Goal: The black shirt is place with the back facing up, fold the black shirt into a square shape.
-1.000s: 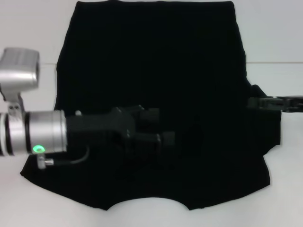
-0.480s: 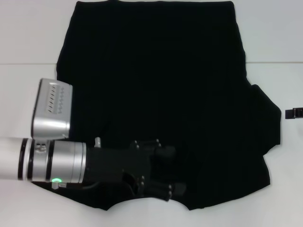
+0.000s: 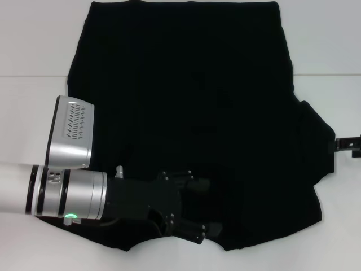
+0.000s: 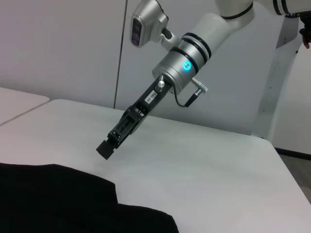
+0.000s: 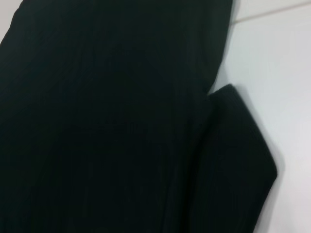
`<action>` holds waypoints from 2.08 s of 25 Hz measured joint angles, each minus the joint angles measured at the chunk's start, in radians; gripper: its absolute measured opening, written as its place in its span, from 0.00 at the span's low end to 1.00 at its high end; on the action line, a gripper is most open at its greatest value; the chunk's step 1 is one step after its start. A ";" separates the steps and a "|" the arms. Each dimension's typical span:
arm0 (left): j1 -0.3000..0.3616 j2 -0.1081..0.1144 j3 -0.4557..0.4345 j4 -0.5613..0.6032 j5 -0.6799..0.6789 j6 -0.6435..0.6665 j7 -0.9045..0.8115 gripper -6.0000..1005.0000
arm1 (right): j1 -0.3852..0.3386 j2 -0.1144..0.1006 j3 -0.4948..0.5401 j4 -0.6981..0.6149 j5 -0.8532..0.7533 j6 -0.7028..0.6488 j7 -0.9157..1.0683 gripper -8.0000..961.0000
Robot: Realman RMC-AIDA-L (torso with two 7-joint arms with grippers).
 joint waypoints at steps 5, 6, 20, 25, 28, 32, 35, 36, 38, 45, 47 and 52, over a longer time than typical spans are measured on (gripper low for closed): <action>-0.001 0.000 0.001 0.000 0.001 0.000 0.002 0.94 | 0.009 0.006 -0.013 0.050 -0.001 0.044 -0.008 0.92; -0.001 0.000 0.001 0.000 0.001 0.000 0.002 0.94 | 0.009 0.009 -0.019 0.053 -0.001 0.053 -0.009 0.92; -0.004 0.001 -0.006 0.001 0.002 0.000 -0.003 0.94 | 0.018 0.049 -0.039 0.056 -0.001 0.132 -0.011 0.84; -0.004 0.001 -0.007 0.001 0.002 -0.010 -0.004 0.94 | 0.018 0.052 -0.039 0.060 0.002 0.142 -0.011 0.65; -0.004 0.001 -0.005 0.001 0.001 -0.014 -0.005 0.94 | 0.019 0.053 -0.035 0.065 0.004 0.143 -0.011 0.52; -0.004 0.001 -0.007 0.001 0.001 -0.014 -0.007 0.94 | 0.016 0.053 -0.032 0.066 0.004 0.147 -0.010 0.33; -0.003 0.001 -0.007 0.001 0.001 -0.015 -0.006 0.94 | 0.014 0.053 -0.028 0.066 0.007 0.151 -0.010 0.19; -0.002 0.001 -0.007 0.001 0.001 -0.017 -0.006 0.94 | 0.013 0.054 -0.026 0.066 0.008 0.153 -0.010 0.15; -0.002 0.001 -0.007 0.001 0.000 -0.018 -0.007 0.94 | 0.011 0.055 -0.020 0.066 0.009 0.157 -0.011 0.08; -0.002 0.001 -0.007 0.001 -0.008 -0.014 -0.008 0.94 | -0.007 0.049 -0.007 0.063 0.064 0.155 -0.043 0.01; -0.002 0.001 -0.007 0.001 -0.008 -0.015 -0.008 0.94 | -0.012 0.046 -0.001 0.064 0.075 0.153 -0.050 0.02; 0.000 0.001 -0.008 0.001 -0.009 -0.013 -0.008 0.94 | -0.025 0.043 0.027 0.061 0.076 0.156 -0.066 0.02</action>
